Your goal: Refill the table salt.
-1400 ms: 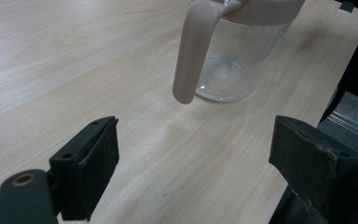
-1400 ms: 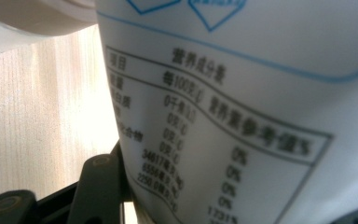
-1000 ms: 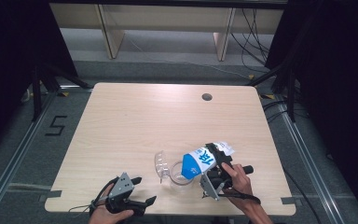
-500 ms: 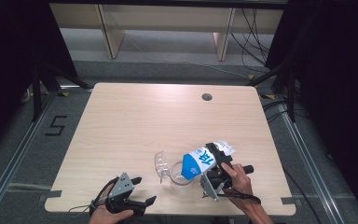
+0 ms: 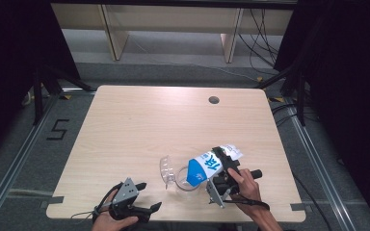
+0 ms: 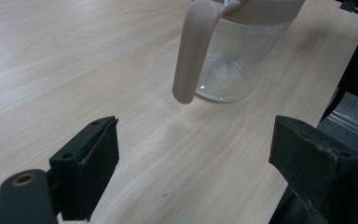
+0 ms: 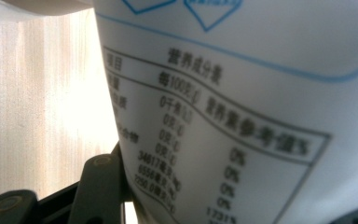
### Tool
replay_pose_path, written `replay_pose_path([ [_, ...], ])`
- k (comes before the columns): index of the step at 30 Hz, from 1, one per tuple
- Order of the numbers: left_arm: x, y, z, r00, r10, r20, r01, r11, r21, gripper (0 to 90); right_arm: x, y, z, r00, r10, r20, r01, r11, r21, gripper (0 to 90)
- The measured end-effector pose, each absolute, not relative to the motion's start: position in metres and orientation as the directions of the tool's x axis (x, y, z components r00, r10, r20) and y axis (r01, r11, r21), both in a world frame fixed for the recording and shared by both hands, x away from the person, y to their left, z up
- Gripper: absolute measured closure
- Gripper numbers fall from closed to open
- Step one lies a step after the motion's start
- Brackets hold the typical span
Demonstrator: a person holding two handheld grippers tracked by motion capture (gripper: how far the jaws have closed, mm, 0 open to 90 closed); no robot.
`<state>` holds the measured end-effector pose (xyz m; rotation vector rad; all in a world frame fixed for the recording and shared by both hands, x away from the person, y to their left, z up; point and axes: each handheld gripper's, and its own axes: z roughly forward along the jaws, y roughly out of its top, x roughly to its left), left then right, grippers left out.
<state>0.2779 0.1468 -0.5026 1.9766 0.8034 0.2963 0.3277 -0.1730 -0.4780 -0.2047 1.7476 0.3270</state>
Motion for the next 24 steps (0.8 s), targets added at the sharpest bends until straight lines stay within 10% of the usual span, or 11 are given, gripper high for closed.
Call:
replay_pose_path([
  [24,0.2772,0.1448,-0.5032,0.749,0.648,-0.138,0.421,-0.306,0.854,15.0,0.3280,-0.1717,-0.4791,-0.166,0.010,-0.986,-0.337,0.939,0.067,48.2],
])
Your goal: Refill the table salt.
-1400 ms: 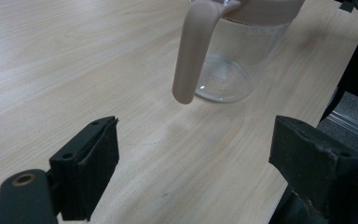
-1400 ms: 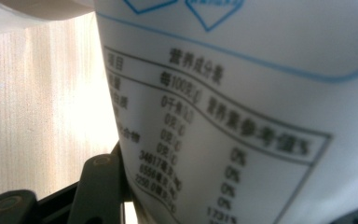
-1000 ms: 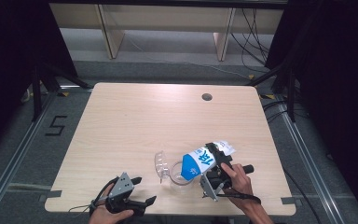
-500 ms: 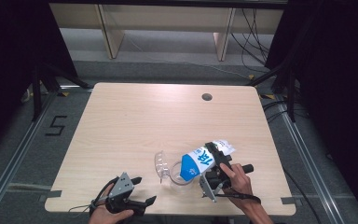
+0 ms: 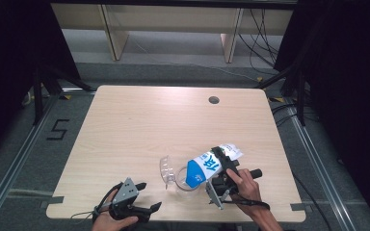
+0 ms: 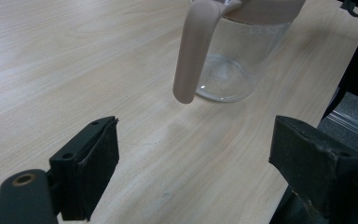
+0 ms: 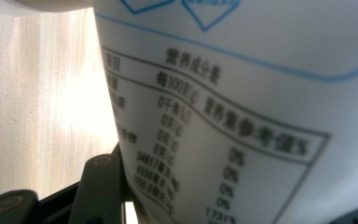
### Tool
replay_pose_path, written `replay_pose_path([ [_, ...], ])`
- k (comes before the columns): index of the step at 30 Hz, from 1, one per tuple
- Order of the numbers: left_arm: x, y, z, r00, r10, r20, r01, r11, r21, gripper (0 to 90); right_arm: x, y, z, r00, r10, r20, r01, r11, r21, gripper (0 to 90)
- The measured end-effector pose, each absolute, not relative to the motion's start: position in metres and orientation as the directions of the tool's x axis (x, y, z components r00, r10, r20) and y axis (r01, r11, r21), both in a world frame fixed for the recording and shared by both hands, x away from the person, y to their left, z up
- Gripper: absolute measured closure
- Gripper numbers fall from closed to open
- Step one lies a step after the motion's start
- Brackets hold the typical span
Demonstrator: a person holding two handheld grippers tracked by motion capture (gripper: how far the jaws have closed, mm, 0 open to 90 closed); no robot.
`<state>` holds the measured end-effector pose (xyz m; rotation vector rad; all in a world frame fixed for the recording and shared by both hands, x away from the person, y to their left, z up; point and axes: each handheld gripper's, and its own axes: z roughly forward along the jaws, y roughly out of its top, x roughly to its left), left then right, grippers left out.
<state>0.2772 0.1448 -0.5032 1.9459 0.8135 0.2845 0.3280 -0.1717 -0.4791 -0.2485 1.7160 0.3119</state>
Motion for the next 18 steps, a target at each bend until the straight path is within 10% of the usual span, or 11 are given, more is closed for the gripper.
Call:
replay_pose_path([
  [18,0.2774,0.1451,-0.5030,0.750,0.648,-0.135,0.419,-0.307,0.854,15.1,0.3255,-0.1720,-0.4757,-0.133,-0.053,-0.990,-0.309,0.951,-0.010,48.6],
])
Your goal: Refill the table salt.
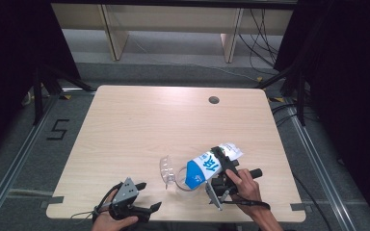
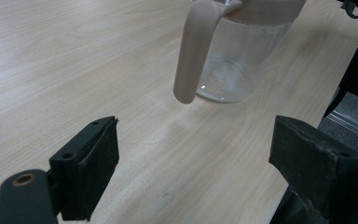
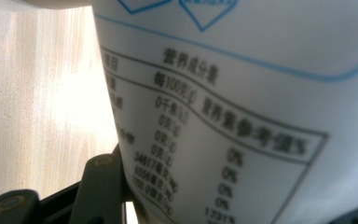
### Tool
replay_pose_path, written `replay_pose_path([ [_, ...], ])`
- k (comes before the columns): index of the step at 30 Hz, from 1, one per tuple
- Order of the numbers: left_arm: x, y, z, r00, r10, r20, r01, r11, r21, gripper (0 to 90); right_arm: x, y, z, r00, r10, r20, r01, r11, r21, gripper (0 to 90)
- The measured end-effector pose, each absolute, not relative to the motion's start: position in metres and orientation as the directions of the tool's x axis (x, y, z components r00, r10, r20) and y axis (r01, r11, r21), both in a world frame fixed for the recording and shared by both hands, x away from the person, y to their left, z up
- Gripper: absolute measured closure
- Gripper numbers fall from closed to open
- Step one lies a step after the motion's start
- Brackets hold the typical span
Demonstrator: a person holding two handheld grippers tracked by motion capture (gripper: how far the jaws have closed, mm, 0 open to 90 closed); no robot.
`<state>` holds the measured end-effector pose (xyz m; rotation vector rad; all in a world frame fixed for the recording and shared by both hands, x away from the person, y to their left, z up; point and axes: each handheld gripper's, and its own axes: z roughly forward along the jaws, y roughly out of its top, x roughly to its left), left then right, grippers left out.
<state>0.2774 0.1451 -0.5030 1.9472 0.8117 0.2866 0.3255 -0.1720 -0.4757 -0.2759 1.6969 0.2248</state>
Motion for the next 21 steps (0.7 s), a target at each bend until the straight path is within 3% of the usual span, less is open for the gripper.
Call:
replay_pose_path([
  [4,0.2774,0.1455,-0.5029,0.749,0.649,-0.132,0.420,-0.310,0.853,15.1,0.3259,-0.1715,-0.4794,-0.153,-0.015,-0.988,-0.311,0.950,0.034,48.6],
  [6,0.2776,0.1451,-0.5030,0.750,0.647,-0.134,0.418,-0.307,0.855,15.1,0.3251,-0.1718,-0.4767,-0.131,-0.053,-0.990,-0.302,0.953,-0.012,48.7],
  [10,0.2774,0.1457,-0.5029,0.748,0.650,-0.137,0.424,-0.308,0.852,15.1,0.3253,-0.1718,-0.4766,-0.127,-0.061,-0.990,-0.305,0.952,-0.019,48.7],
  [12,0.2768,0.1448,-0.5038,0.734,0.659,-0.162,0.437,-0.277,0.856,15.1,0.3269,-0.1710,-0.4792,-0.137,-0.026,-0.990,-0.327,0.945,0.020,48.7],
  [15,0.2772,0.1456,-0.5036,0.738,0.657,-0.153,0.433,-0.287,0.855,15.0,0.3263,-0.1720,-0.4773,-0.123,-0.067,-0.990,-0.308,0.951,-0.026,48.8],
  [21,0.2775,0.1455,-0.5035,0.741,0.653,-0.156,0.434,-0.290,0.853,15.0,0.3250,-0.1724,-0.4784,-0.136,-0.062,-0.989,-0.296,0.955,-0.020,48.9],
])
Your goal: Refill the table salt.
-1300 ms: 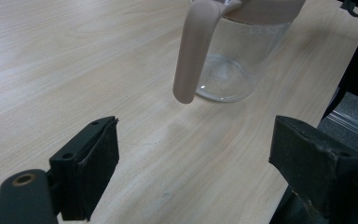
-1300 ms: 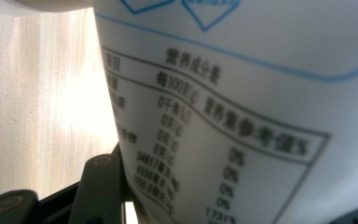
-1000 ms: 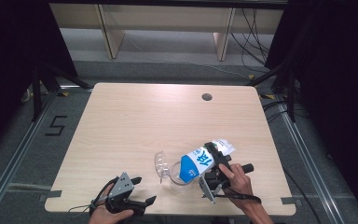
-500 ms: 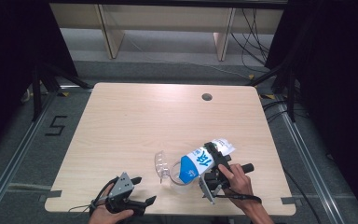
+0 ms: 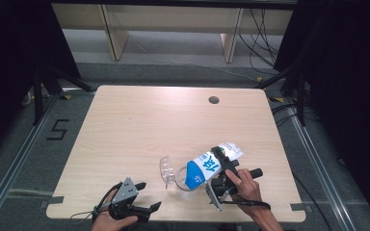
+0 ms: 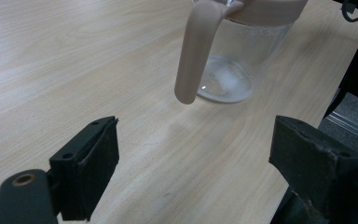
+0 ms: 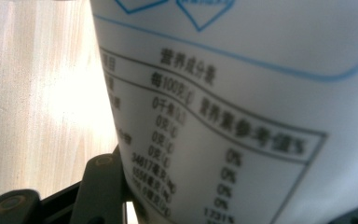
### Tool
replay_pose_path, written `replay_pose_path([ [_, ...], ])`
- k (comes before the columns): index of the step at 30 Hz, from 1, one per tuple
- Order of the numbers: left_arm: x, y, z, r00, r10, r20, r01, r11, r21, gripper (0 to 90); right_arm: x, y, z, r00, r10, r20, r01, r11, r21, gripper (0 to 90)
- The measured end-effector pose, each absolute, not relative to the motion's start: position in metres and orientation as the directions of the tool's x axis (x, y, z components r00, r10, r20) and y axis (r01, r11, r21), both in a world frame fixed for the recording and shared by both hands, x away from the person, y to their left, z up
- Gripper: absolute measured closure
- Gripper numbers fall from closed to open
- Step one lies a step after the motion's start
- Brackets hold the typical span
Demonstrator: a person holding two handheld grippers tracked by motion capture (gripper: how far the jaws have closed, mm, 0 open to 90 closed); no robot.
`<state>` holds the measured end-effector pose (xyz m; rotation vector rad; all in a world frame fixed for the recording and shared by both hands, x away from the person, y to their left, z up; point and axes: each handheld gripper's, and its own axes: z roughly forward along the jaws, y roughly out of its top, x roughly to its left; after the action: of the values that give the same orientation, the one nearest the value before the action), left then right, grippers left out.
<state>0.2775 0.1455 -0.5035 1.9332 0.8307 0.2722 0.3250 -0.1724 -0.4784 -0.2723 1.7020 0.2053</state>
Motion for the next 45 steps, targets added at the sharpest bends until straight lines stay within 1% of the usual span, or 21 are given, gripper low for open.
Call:
replay_pose_path([
  [6,0.2775,0.1453,-0.5039,0.742,0.652,-0.157,0.432,-0.285,0.855,15.1,0.3250,-0.1715,-0.4783,-0.115,-0.078,-0.990,-0.304,0.952,-0.040,49.0],
  [7,0.2775,0.1453,-0.5038,0.742,0.653,-0.156,0.432,-0.287,0.855,15.1,0.3257,-0.1699,-0.4737,-0.091,-0.146,-0.985,-0.328,0.938,-0.108,49.0],
  [8,0.2776,0.1453,-0.5039,0.742,0.652,-0.157,0.432,-0.287,0.855,15.0,0.3252,-0.1698,-0.4737,-0.092,-0.149,-0.985,-0.323,0.940,-0.112,49.0],
  [10,0.2771,0.1450,-0.5037,0.738,0.656,-0.157,0.433,-0.283,0.856,15.0,0.3252,-0.1703,-0.4747,-0.095,-0.131,-0.987,-0.320,0.943,-0.095,49.1],
  [18,0.2769,0.1449,-0.5038,0.735,0.658,-0.161,0.437,-0.278,0.856,15.0,0.3260,-0.1704,-0.4748,-0.096,-0.137,-0.986,-0.325,0.940,-0.099,49.1],
  [20,0.2770,0.1454,-0.5036,0.737,0.658,-0.156,0.435,-0.285,0.854,15.1,0.3251,-0.1700,-0.4734,-0.120,-0.149,-0.982,-0.312,0.944,-0.105,49.1],
  [21,0.2770,0.1453,-0.5036,0.737,0.658,-0.157,0.435,-0.284,0.855,15.1,0.3258,-0.1713,-0.4780,-0.105,-0.099,-0.990,-0.321,0.945,-0.061,49.1],
  [22,0.2772,0.1451,-0.5036,0.739,0.656,-0.154,0.431,-0.283,0.857,15.0,0.3244,-0.1716,-0.4792,-0.116,-0.085,-0.990,-0.303,0.952,-0.046,49.1],
  [23,0.2771,0.1449,-0.5037,0.737,0.657,-0.157,0.433,-0.281,0.857,15.1,0.3248,-0.1711,-0.4771,-0.102,-0.117,-0.988,-0.316,0.945,-0.080,49.2],
  [26,0.2771,0.1450,-0.5037,0.738,0.657,-0.157,0.433,-0.282,0.856,15.1,0.3238,-0.1715,-0.4792,-0.118,-0.095,-0.988,-0.301,0.952,-0.056,49.3],
  [28,0.2774,0.1450,-0.5040,0.740,0.653,-0.160,0.433,-0.280,0.857,15.1,0.3246,-0.1713,-0.4791,-0.108,-0.098,-0.989,-0.313,0.948,-0.060,49.3],
  [30,0.2771,0.1450,-0.5037,0.738,0.657,-0.156,0.432,-0.282,0.857,15.1,0.3239,-0.1711,-0.4785,-0.114,-0.106,-0.988,-0.304,0.950,-0.067,49.3],
  [31,0.2770,0.1448,-0.5038,0.736,0.658,-0.160,0.436,-0.279,0.856,15.0,0.3248,-0.1713,-0.4791,-0.104,-0.100,-0.990,-0.316,0.947,-0.062,49.3],
  [34,0.2776,0.1455,-0.5038,0.742,0.652,-0.155,0.432,-0.288,0.855,15.1,0.3238,-0.1717,-0.4801,-0.110,-0.086,-0.990,-0.305,0.951,-0.049,49.3],
  [37,0.2776,0.1454,-0.5038,0.742,0.652,-0.155,0.431,-0.288,0.855,15.1,0.3230,-0.1718,-0.4799,-0.110,-0.092,-0.990,-0.296,0.953,-0.055,49.4],
  [39,0.2771,0.1449,-0.5037,0.738,0.657,-0.157,0.433,-0.282,0.856,15.0,0.3258,-0.1696,-0.4745,-0.063,-0.157,-0.986,-0.346,0.930,-0.126,49.5],
  [40,0.2774,0.1450,-0.5040,0.740,0.654,-0.159,0.432,-0.281,0.857,15.1,0.3251,-0.1693,-0.4738,-0.064,-0.163,-0.984,-0.338,0.932,-0.133,49.5],
  [42,0.2771,0.1450,-0.5037,0.738,0.657,-0.156,0.433,-0.282,0.856,15.1,0.3244,-0.1698,-0.4742,-0.075,-0.159,-0.984,-0.327,0.937,-0.126,49.5],
  [44,0.2776,0.1453,-0.5039,0.741,0.653,-0.157,0.432,-0.286,0.855,15.1,0.3247,-0.1695,-0.4740,-0.066,-0.156,-0.985,-0.332,0.935,-0.126,49.5],
  [45,0.2776,0.1454,-0.5038,0.742,0.653,-0.155,0.432,-0.287,0.855,15.1,0.3236,-0.1710,-0.4782,-0.089,-0.100,-0.991,-0.312,0.948,-0.068,49.5],
])
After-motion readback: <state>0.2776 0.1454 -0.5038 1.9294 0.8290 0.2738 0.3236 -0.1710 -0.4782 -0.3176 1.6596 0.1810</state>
